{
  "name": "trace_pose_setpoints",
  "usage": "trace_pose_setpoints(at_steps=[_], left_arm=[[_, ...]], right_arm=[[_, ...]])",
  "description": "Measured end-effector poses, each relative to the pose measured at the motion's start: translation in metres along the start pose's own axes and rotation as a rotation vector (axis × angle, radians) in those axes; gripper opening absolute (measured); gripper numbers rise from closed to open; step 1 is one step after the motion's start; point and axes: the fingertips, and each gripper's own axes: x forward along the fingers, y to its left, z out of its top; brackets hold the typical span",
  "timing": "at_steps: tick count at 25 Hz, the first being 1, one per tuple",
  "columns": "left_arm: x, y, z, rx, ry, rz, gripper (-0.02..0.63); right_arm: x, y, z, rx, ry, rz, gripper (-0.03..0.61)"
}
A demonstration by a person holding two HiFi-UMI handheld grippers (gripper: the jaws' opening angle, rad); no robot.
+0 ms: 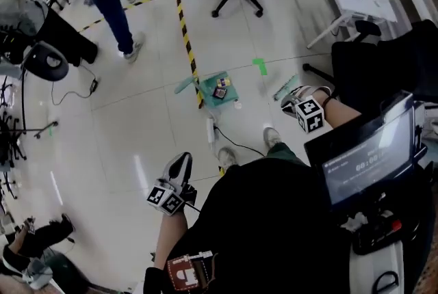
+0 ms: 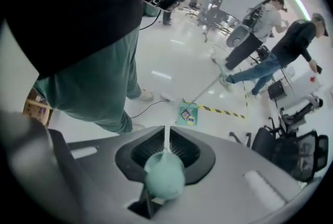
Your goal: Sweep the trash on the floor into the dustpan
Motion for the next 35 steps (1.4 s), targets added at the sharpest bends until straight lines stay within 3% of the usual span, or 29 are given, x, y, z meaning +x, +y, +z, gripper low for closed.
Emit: trace_pose_setpoints(at_steps=[5, 9, 13, 16, 22, 25, 28, 35], left_arm=[[0.042, -0.024, 0.015, 0.089, 0.04, -0.188, -0.002], [0.065, -0.079, 0.022, 0.138, 0.061, -0.255, -0.002], [0.071, -0.144, 0.006, 0.194, 0.091, -0.275, -0.002], [0.074, -0.187, -0.034, 0.21, 0.089, -0.268, -0.002], [0.072, -0.307, -0.129, 0.117, 0.075, -0.233, -0.002], [0.059, -0.349, -0.161, 0.116, 0.085, -0.238, -0.002], [0.045, -0.372, -0.171, 0.154, 0.09, -0.228, -0.002], [-0.009, -0.366, -0.177, 0.165, 0.06, -0.208, -0.002]], right_arm=[[-0.055, 0.036, -0.02, 0.213, 0.049, -0.158, 0.026], [-0.097, 0.079, -0.026, 0.323, 0.055, -0.218, 0.026], [-0.123, 0.137, -0.034, 0.376, -0.005, -0.239, 0.026], [-0.136, 0.189, -0.046, 0.373, -0.06, -0.247, 0.026], [-0.147, 0.29, -0.076, 0.34, -0.171, -0.264, 0.026], [-0.155, 0.332, -0.076, 0.359, -0.22, -0.254, 0.026], [-0.161, 0.356, -0.074, 0.379, -0.252, -0.238, 0.026], [-0.17, 0.393, -0.038, 0.479, -0.3, -0.275, 0.026]])
